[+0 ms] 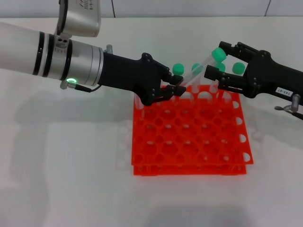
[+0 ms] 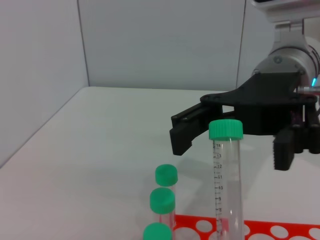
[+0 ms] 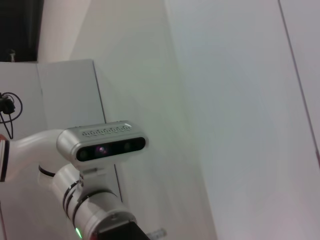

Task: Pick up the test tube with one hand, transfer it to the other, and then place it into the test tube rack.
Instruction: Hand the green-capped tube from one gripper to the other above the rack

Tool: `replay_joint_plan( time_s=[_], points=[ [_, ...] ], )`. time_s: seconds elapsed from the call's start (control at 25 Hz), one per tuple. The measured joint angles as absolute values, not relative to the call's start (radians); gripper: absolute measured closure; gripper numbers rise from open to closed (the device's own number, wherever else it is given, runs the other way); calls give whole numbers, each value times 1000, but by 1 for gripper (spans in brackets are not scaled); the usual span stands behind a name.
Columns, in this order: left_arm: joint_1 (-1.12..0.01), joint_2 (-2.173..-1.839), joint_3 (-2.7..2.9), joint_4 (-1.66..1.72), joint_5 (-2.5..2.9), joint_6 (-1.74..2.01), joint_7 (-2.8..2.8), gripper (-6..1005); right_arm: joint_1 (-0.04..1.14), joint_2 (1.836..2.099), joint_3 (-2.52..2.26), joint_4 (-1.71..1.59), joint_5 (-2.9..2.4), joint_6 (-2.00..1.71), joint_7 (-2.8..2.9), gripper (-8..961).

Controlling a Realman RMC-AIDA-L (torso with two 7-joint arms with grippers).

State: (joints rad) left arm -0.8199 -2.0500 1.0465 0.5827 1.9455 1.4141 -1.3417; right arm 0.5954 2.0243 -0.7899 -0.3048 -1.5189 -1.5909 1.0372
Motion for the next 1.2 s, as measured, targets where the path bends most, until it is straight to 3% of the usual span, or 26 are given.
replay_joint_plan(
  time_s=[0.96, 1.16, 1.2],
  points=[
    [-813, -2054, 1046, 588, 1949, 1387, -1327, 726, 610, 2028, -787, -191, -1431, -1594, 950, 153],
    [-811, -2057, 1046, 589, 1950, 1384, -1327, 723, 610, 2028, -787, -186, -1413, -1594, 950, 341],
    [-811, -2057, 1046, 589, 1950, 1384, -1327, 722, 609, 2028, -788, -185, -1412, -1593, 950, 340]
  ],
)
